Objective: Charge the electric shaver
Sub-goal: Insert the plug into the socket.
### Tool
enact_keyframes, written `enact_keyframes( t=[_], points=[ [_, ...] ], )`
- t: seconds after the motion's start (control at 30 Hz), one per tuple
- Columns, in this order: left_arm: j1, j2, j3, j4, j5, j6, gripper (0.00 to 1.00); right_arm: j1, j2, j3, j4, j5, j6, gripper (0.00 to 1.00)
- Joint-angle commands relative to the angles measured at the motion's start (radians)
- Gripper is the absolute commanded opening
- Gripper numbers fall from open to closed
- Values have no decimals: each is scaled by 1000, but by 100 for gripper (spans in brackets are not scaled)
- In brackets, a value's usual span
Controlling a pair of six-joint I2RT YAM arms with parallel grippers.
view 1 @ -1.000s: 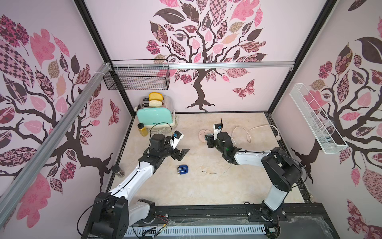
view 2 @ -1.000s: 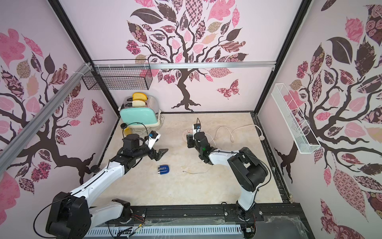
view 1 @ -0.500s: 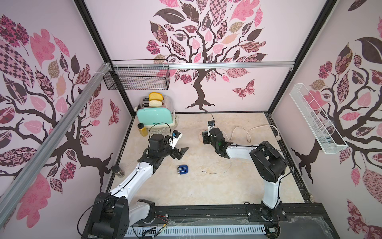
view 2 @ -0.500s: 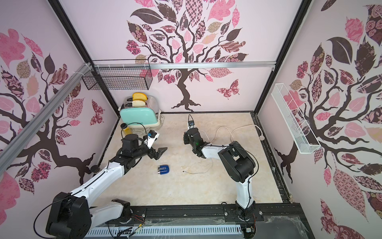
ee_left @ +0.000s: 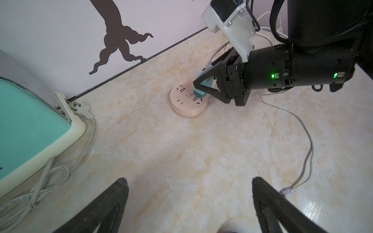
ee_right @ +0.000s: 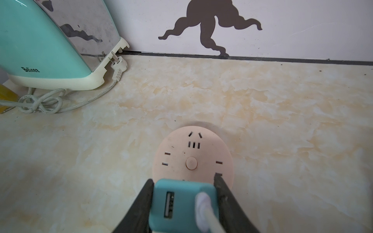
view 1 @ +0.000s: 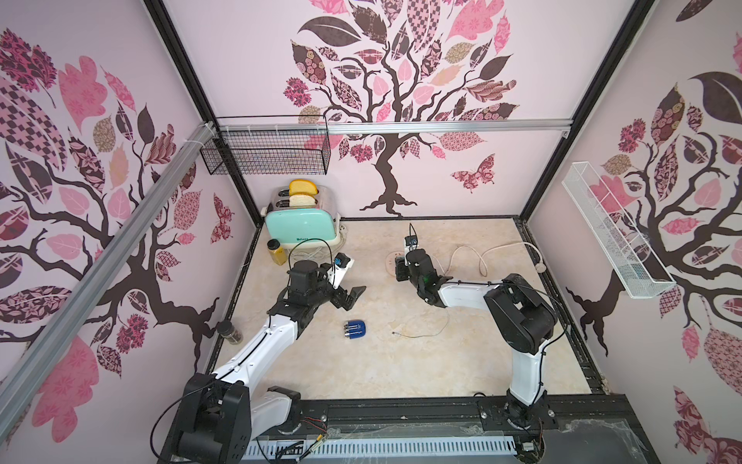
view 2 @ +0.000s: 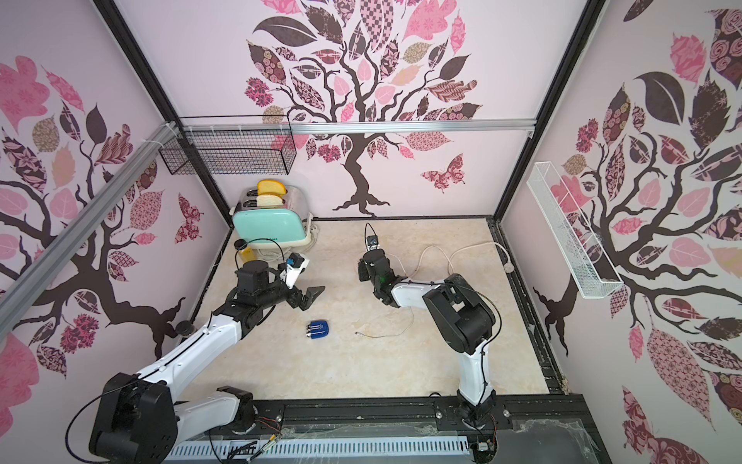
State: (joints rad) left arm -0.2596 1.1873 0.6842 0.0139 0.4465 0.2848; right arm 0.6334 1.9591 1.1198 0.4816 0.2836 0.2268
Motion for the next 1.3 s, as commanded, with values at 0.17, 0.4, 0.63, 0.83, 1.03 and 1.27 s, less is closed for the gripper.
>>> enact_keyframes(
  t=[0.17, 0.4, 0.63, 0.83, 1.03, 1.27],
  points=[
    [6, -8, -12, 11, 6, 7, 98, -7, 32, 29, -16, -3, -1, 0],
    [8, -9, -12, 9, 6, 10, 98, -7, 42, 33, -46, 4, 4, 0],
    [10, -8, -12, 11, 8, 12, 98, -11, 54, 40, -27, 2, -14, 0],
    [11, -11, -14, 10, 9, 14, 98, -13, 71, 56, -17, 17, -45, 0],
    [11, -5, -13, 12, 12, 13, 98, -19, 91, 71, -15, 20, -56, 0],
    [13, -3, -15, 12, 13, 14, 98, -29, 88, 75, 4, 13, -64, 0]
  ],
)
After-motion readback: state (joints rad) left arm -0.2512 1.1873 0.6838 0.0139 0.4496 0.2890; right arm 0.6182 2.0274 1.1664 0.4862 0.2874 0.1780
